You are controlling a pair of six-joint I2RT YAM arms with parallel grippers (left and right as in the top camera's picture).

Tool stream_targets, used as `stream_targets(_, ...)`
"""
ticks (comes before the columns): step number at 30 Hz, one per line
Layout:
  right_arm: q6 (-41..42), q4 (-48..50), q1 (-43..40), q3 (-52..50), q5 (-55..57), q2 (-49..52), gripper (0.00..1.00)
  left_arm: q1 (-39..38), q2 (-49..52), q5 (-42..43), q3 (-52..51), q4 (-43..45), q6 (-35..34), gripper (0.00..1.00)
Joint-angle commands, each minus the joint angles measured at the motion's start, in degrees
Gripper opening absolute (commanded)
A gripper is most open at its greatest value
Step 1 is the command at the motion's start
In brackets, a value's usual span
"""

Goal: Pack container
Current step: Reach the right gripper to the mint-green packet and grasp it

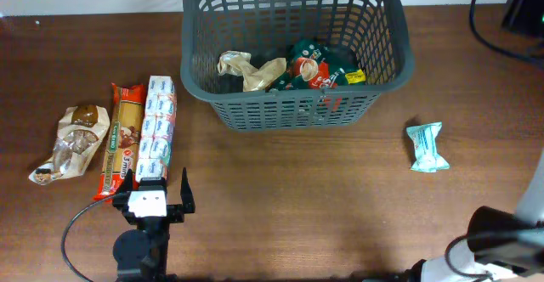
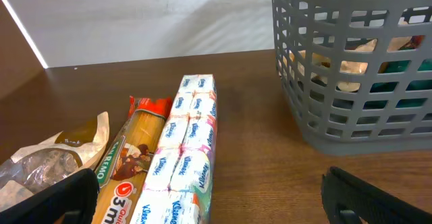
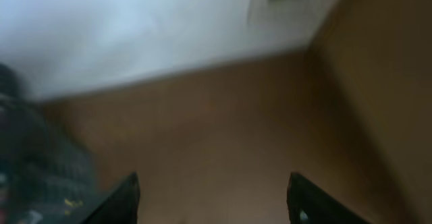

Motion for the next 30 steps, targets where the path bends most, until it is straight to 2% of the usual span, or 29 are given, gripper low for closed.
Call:
stream_targets(1, 2.2, 1.0, -0.9, -11.4, -5.0, 2.2, 0.7, -0.2, -0.3, 0.4, -0.4, 0.1, -0.1, 0.99)
stream_targets(4, 1.7, 5.8, -0.9, -22.3, -8.5, 2.3, 0.78, -0.2, -0.3, 0.4, -0.4, 0.1, -0.1, 0.99)
stream_targets(7, 0.4, 8.4, -0.9, -31.6, -9.8, 2.3, 0.82, -0.2, -0.3, 0.4, -0.4, 0.1, -0.1, 0.99)
stream_targets(17, -2.8, 13.9, -0.8, -52.2, -12.0, 2.3, 0.82, -0.2, -0.3, 0.4, -0.4, 0.1, -0.1, 0.99)
stream_targets(19, -2.8, 15.1, -0.8, -54.4, -12.0, 2.3, 0.79, -0.2, -0.3, 0.4, -0.4, 0.1, -0.1, 0.99)
stream_targets(22, -2.8, 17.3, -0.8, -58.2, -12.0, 2.3, 0.63, -0.2, -0.3, 0.4, -0.4, 0.1, -0.1, 0.99)
stream_targets(23, -2.7, 18.7, -0.8, -59.7, -11.7, 2.3, 0.53, -0.2, -0.3, 0.4, -0.4, 0.1, -0.1, 0.99)
stream_targets(25, -2.7, 20.5, -0.8, -61.1, -11.6, 2.3, 0.27, -0.2, -0.3, 0.4, -0.4, 0.1, -0.1, 0.99)
stream_targets(26, -2.5, 21.4, -0.9, -61.5, -11.6, 2.3, 0.09, -0.2, -0.3, 0.4, -0.4, 0.1, -0.1, 0.99)
stream_targets(27, -2.5, 22.1, -0.9, -61.7, -11.6, 2.3, 0.03, -0.2, -0.3, 0.4, -0.4, 0.1, -0.1, 0.99)
stream_targets(30, -2.1, 23.4, -1.0, -61.3, -11.6, 2.3, 0.03, -0.2, -0.3, 0.4, -0.4, 0.1, -0.1, 0.99)
